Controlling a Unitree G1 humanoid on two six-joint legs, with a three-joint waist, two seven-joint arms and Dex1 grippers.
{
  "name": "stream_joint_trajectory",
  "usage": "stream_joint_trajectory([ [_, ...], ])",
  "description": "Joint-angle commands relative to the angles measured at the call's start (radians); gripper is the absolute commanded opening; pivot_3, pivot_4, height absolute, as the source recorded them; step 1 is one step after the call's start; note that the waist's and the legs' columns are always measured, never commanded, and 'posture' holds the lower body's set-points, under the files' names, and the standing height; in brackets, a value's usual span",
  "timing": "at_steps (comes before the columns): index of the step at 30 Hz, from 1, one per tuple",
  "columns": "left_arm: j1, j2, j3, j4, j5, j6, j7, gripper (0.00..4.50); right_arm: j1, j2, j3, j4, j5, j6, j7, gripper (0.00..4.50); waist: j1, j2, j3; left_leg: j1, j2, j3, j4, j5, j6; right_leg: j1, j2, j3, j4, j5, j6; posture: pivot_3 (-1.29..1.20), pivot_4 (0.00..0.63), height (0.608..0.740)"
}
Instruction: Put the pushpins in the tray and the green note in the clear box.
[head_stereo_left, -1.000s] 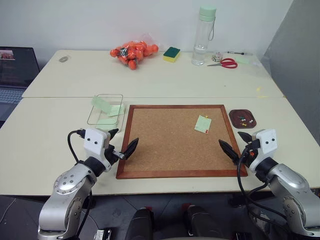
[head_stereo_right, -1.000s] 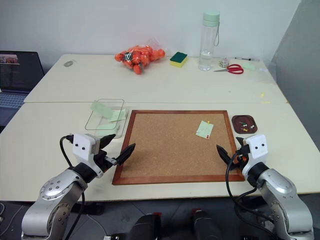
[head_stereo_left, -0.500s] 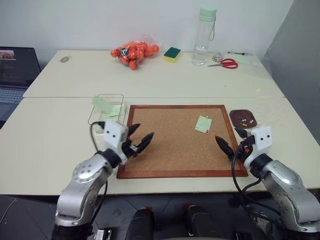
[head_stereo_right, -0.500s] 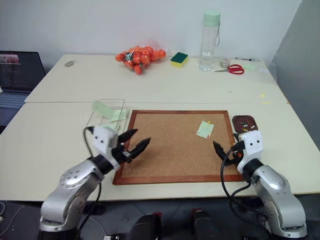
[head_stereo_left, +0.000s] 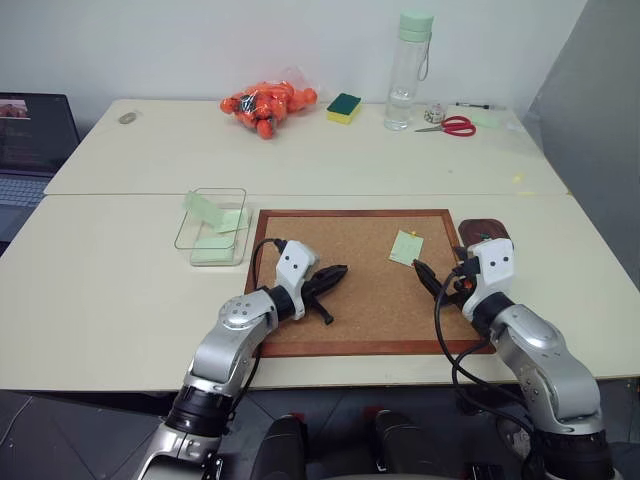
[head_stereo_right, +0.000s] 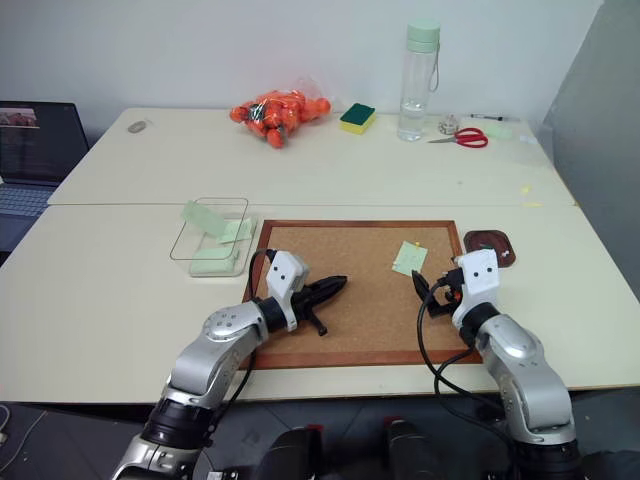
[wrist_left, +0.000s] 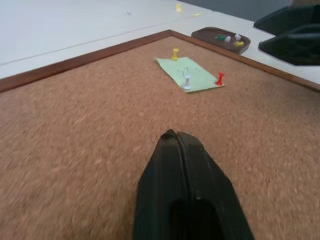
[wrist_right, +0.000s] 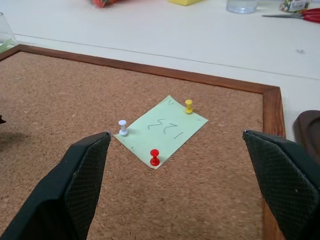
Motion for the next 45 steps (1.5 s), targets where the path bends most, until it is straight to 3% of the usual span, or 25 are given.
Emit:
stream_joint_trajectory([
  [1,-0.03,-0.033,-0.024,0.057,0.027,-0.054,-0.016,0.02,-0.043,0.015,0.008,0.012,-0.027,-0.031,-0.018,4.5,0.0,0.0,0.0,0.0,0.0,0.0,0.0,0.0,0.0,0.0,0.0,0.0,0.0,0.0,0.0,0.0,0.15,0.74],
  [11,-0.042,-0.077,-0.095,0.21,0.161,-0.053,0.048,0.02,-0.16,0.075,0.03,0.172,-0.091,-0.067,-0.068,4.5,0.001,0.002,-0.002,0.001,0.0,0.0,0.001,0.0,0.0,0.002,0.0,0.0,0.0,0.001,0.001,0.0,0.15,0.74],
  [25,-0.018,-0.117,-0.071,0.168,0.144,-0.042,0.032,0.02,-0.34,0.112,0.008,0.533,-0.126,-0.18,-0.058,4.5,0.002,0.012,-0.011,0.002,-0.002,0.001,0.001,0.0,0.0,0.003,-0.001,0.002,0.0,0.002,0.003,0.0,0.15,0.74],
  [28,-0.012,-0.115,-0.067,0.16,0.148,-0.039,0.032,0.0,-0.359,0.12,0.012,0.592,-0.132,-0.22,-0.052,4.06,0.001,0.012,-0.011,0.002,-0.002,0.001,0.001,0.0,0.0,0.003,-0.001,0.002,0.0,0.002,0.003,0.0,0.15,0.74],
  [32,-0.004,-0.113,-0.067,0.148,0.151,-0.035,0.031,0.0,-0.369,0.13,0.013,0.627,-0.127,-0.257,-0.038,3.06,-0.001,0.012,-0.011,0.002,-0.002,0.001,0.001,0.0,0.0,0.003,0.0,0.002,0.0,0.002,0.003,0.0,0.15,0.74],
  [45,0.005,-0.104,-0.066,0.14,0.158,-0.034,0.035,0.0,-0.409,0.137,0.002,0.733,-0.132,-0.332,-0.035,0.56,-0.003,0.013,-0.011,0.002,-0.001,0.001,0.001,0.0,0.0,0.003,0.0,0.002,0.0,0.002,0.003,0.0,0.15,0.74],
])
